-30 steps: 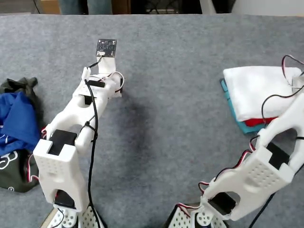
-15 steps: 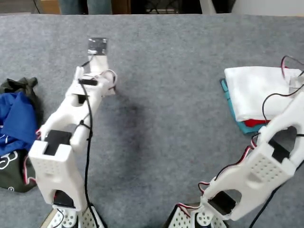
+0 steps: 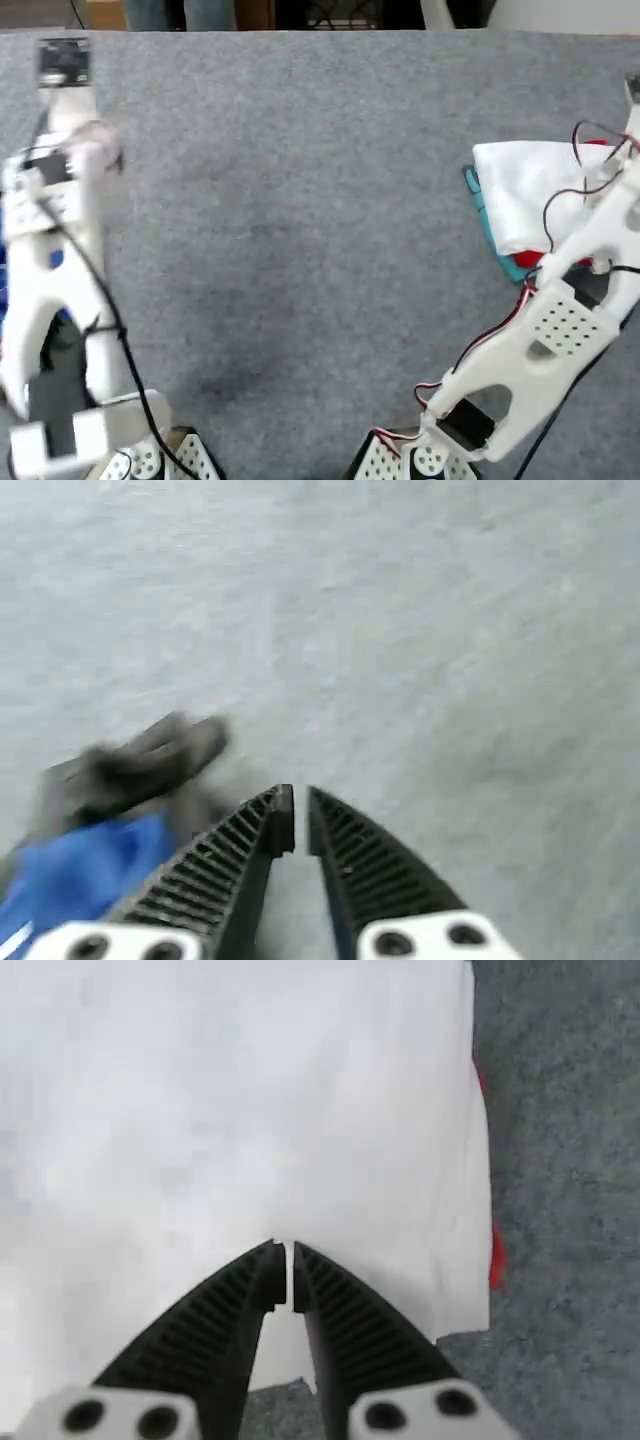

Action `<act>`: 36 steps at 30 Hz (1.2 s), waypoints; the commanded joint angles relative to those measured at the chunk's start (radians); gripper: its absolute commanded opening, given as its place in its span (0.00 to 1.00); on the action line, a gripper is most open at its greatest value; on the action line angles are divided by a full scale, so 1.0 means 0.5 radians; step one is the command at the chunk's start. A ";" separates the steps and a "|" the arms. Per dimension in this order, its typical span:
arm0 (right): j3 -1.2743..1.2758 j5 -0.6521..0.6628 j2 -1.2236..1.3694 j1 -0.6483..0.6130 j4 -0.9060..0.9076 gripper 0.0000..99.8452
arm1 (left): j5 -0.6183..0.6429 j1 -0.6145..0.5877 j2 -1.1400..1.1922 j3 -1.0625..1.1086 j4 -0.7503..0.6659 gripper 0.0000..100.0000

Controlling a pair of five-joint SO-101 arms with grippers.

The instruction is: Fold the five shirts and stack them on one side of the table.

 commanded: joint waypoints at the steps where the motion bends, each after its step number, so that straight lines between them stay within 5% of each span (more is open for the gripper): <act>1: -0.523 -0.003 -0.066 -0.074 0.264 0.02 | -0.074 -0.272 -0.313 -0.081 0.313 0.13; 6: -0.934 -0.012 -0.063 -0.157 0.405 0.02 | -0.129 -0.870 -0.402 -0.078 0.574 0.18; 10: -0.974 -0.015 -0.069 -0.221 0.411 0.02 | -0.239 -1.119 -0.236 0.130 0.405 0.18; 18: -0.990 -0.015 -0.100 -0.350 0.414 0.02 | -0.236 -1.066 0.350 0.701 -0.497 0.18; 24: -0.974 -0.015 -0.269 -0.341 0.417 0.02 | -0.230 -1.023 0.420 0.637 -0.534 0.02; 30: -0.974 -0.015 -0.391 -0.341 0.417 0.02 | -0.230 -0.839 0.252 0.364 0.150 0.03; 36: -0.971 -0.015 -0.480 -0.301 0.417 0.02 | -0.230 -0.278 -0.227 0.084 0.755 0.03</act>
